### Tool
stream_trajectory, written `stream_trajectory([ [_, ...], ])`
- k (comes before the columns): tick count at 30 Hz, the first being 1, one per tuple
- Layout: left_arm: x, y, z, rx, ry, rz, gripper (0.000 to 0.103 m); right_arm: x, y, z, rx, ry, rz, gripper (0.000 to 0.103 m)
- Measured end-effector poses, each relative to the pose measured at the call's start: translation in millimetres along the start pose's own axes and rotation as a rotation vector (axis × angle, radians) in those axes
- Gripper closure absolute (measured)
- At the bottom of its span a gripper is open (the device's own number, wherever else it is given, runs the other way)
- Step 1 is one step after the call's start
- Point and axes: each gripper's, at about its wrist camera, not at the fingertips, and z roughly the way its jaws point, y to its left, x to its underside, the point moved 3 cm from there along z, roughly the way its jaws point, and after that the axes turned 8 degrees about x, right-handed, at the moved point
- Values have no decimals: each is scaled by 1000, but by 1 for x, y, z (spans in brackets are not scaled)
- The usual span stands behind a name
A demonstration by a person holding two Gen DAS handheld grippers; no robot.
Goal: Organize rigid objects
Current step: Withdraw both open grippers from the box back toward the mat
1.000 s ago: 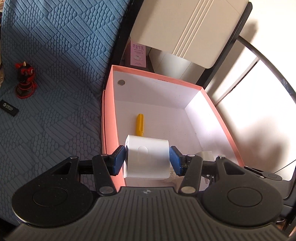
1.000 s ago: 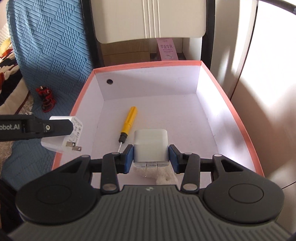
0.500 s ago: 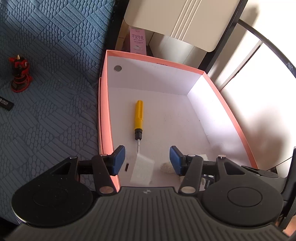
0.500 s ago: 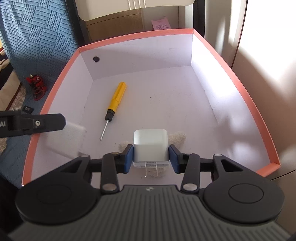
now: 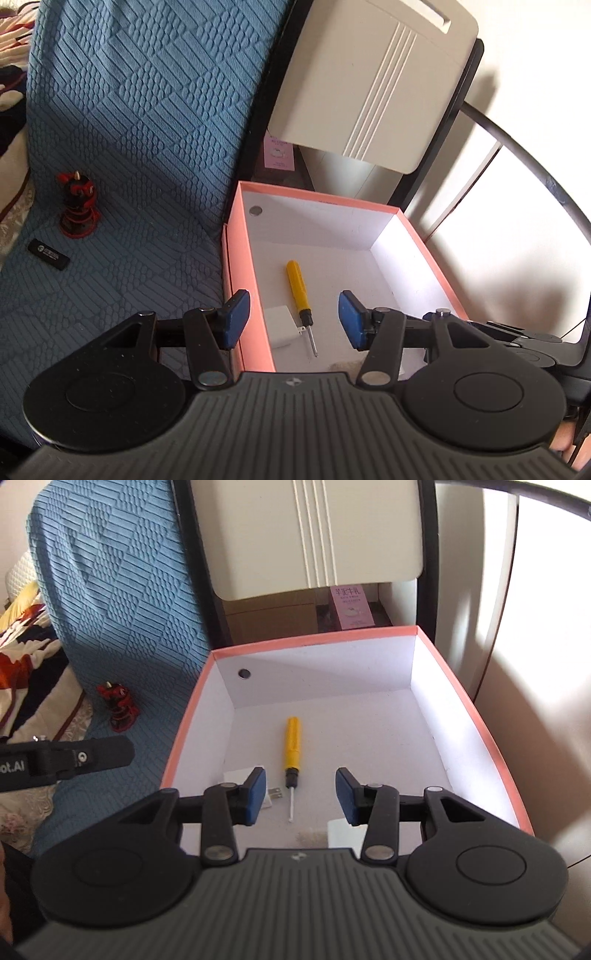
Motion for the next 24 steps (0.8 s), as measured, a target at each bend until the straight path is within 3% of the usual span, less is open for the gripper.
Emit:
stream_trajectory([
  [10,-19,28,-67,-43,-121,-10,44,-18,52,-33,-95,-98,-39,58],
  [24,-18,84,-117,-115,-191,-41,44,-14,120,-35,-159,-113,-130,58],
])
